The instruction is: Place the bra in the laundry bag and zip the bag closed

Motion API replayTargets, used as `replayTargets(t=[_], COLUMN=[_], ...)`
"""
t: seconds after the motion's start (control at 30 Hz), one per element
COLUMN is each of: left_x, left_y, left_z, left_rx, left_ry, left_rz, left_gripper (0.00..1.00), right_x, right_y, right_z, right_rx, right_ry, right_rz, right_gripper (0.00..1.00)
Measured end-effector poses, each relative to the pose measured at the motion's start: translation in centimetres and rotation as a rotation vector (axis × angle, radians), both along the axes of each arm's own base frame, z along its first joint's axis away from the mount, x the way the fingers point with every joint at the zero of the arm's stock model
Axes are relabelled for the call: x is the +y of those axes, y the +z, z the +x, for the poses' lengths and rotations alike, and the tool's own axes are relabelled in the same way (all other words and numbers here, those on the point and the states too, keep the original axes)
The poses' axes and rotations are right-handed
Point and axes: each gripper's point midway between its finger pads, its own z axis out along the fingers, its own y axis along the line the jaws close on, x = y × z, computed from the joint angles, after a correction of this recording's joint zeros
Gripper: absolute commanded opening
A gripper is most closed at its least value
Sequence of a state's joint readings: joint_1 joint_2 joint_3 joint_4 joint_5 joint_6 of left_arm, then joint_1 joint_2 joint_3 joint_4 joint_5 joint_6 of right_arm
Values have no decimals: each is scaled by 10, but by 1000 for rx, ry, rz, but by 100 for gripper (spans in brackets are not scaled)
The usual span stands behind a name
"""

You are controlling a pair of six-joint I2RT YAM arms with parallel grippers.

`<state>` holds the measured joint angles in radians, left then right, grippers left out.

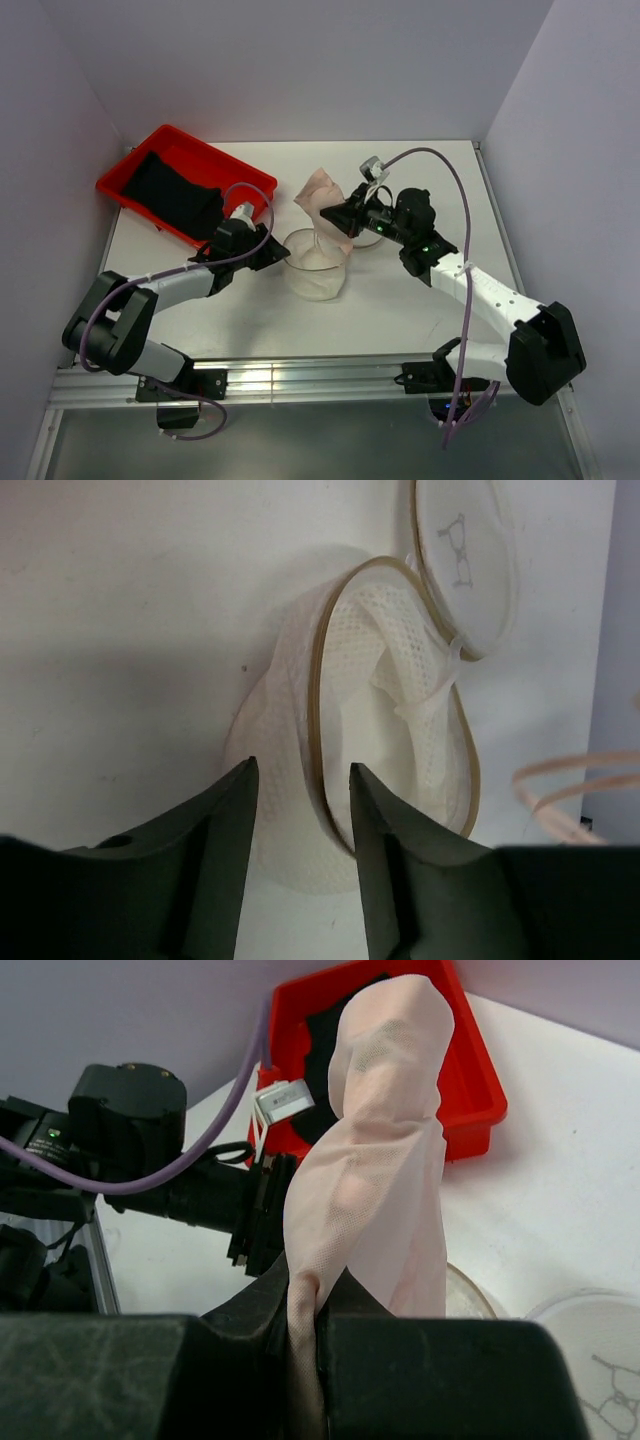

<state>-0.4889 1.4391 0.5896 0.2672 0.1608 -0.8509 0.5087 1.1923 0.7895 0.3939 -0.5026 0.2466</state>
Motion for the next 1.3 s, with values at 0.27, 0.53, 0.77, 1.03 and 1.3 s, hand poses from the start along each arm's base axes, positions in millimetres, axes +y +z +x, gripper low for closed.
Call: replayTargets(t=[0.27, 0.53, 0.77, 1.03, 1.3], left_x=[-8, -11, -13, -29, -56], left_y=[6, 12, 33, 77, 96], left_z=[7, 8, 10, -2, -33], left_rx=[-39, -61, -114, -229, -305], left_ry=[-30, -45, -53, -143, -294], left_rz=[-16, -28, -49, -97, -106], left_gripper=[0, 0, 0, 0, 0], right_x=[9, 18, 19, 18, 50], right_y=[-55, -105, -134, -147, -148], right_z=[15, -3, -41, -50, -56], right_rx=[60, 150, 245, 324, 376], right_ry=[18, 112, 199, 209, 267], right_rz=[-31, -36, -29, -55, -175], right_gripper=[0, 0, 0, 0, 0])
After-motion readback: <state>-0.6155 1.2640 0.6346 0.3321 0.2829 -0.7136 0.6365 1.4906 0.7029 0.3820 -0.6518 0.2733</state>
